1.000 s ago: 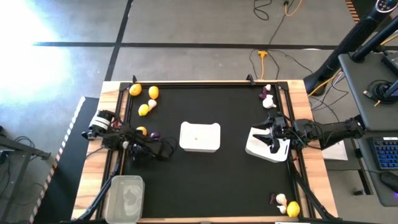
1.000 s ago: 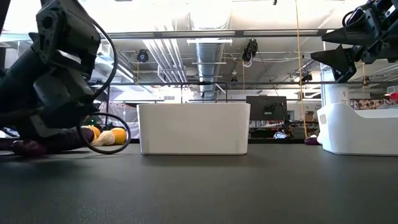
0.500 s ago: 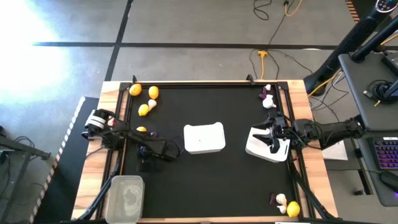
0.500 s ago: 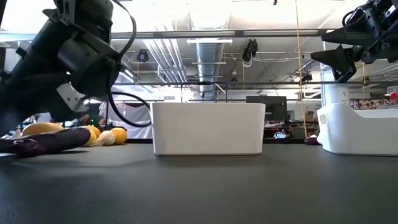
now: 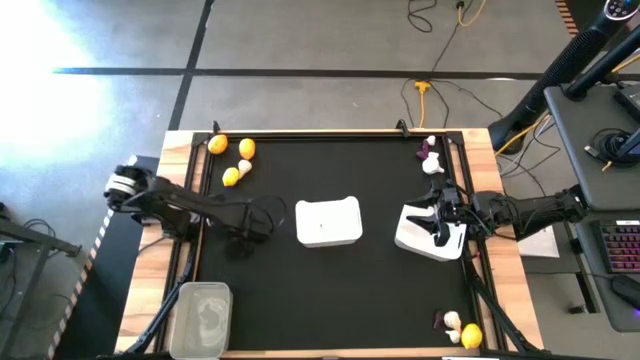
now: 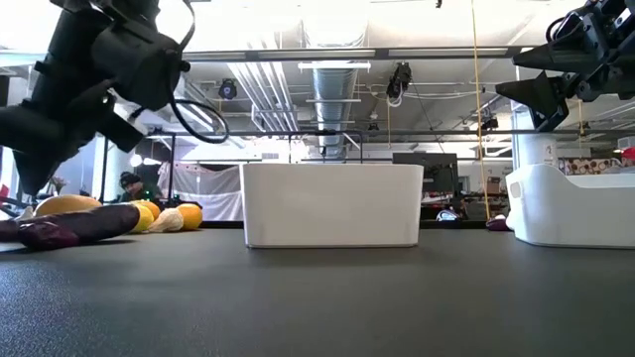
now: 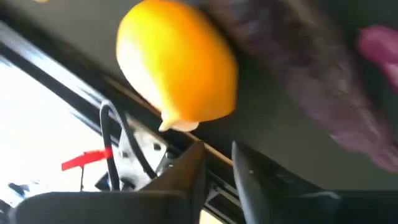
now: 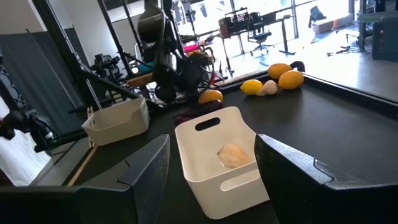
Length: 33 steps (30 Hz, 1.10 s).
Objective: Sort produce into baskets
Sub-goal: Put the garlic into the left white bin
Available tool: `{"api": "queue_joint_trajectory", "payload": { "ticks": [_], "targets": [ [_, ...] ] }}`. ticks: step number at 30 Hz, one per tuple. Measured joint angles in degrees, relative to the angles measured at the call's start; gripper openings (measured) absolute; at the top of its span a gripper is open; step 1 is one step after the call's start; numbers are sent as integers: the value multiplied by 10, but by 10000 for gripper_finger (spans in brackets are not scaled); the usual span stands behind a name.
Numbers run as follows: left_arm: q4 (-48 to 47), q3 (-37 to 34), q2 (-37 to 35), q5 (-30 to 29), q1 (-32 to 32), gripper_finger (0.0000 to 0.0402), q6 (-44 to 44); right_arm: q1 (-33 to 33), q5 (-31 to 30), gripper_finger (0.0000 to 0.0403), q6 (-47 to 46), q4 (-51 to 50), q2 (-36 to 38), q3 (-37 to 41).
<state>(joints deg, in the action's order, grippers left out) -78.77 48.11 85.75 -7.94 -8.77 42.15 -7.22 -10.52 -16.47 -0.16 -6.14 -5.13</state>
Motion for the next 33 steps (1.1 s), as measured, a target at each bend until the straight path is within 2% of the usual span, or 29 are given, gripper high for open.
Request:
{"api": "queue_joint_trajectory", "payload": {
  "ticks": [5,9,20,27,33],
  "targets": [
    [0,-31,-38,0,42,132,40,0,0,228,0,0,0,0],
    [27,-37,-52,6,76,157,-10,0,0,228,0,0,0,0],
    [24,-40,-26,13,187,160,-144,0,0,228,0,0,0,0],
    [26,-45,17,14,223,160,-229,0,0,228,0,0,0,0],
    [30,-66,47,14,237,160,-264,0,0,228,0,0,0,0]
  ]
}}
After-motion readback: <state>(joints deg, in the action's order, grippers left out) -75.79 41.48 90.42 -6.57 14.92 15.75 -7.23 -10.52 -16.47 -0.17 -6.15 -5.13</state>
